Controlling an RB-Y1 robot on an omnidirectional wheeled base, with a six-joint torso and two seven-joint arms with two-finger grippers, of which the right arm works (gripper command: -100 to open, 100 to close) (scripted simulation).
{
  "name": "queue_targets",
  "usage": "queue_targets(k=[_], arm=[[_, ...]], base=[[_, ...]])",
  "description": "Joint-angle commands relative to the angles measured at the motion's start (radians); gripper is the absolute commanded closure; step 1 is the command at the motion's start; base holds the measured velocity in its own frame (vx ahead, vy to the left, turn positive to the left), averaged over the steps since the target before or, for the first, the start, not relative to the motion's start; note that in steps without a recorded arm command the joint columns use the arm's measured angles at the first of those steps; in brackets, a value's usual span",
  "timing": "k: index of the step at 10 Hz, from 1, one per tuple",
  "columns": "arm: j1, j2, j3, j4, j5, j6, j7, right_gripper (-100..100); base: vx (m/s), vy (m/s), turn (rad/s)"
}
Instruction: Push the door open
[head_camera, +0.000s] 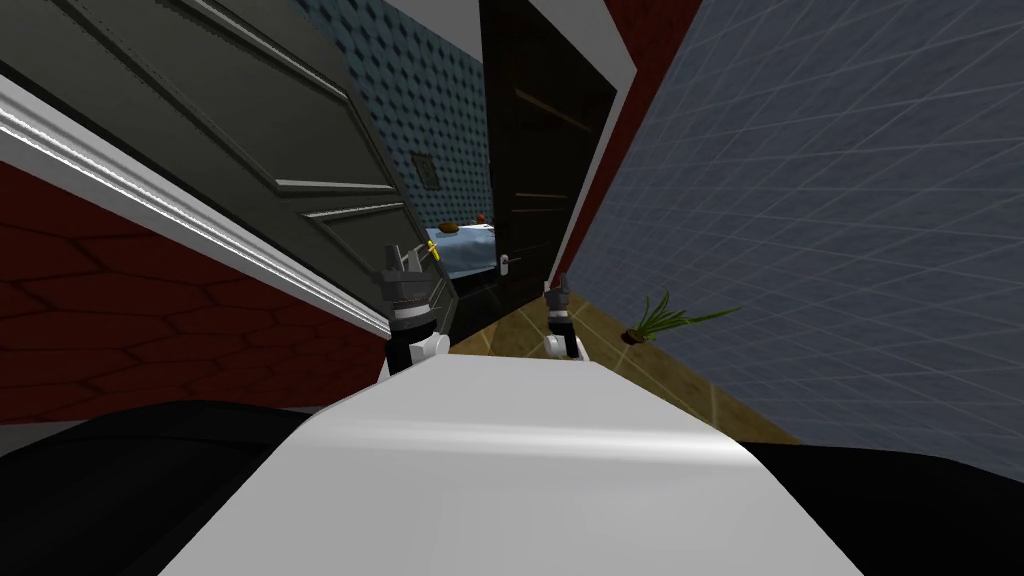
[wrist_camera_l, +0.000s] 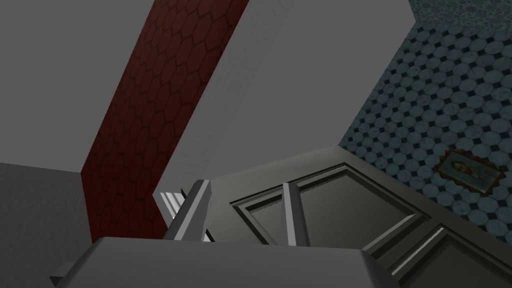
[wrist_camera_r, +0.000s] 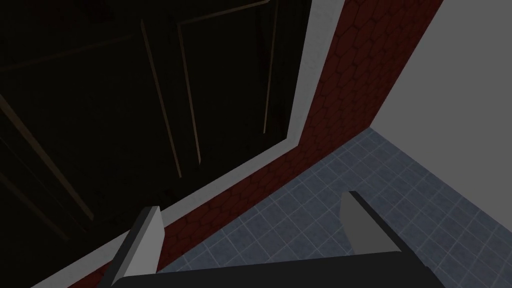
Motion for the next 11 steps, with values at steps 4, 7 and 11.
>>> queue_targets(k=[4,7,11], arm=[[-0.096,-0.017,0.037,0.133,0.017,0.004,-0.027,-100],[-0.126,-0.021,0.048,0.197,0.022,0.004,-0.035,-100],[-0.216,-0.029,0.083,0.312,0.039,0.004,-0.057,-100]], base=[[0.072,-0.037,0.006],[0.047,-0.032,0.004],[0.054,-0.031,0.004]])
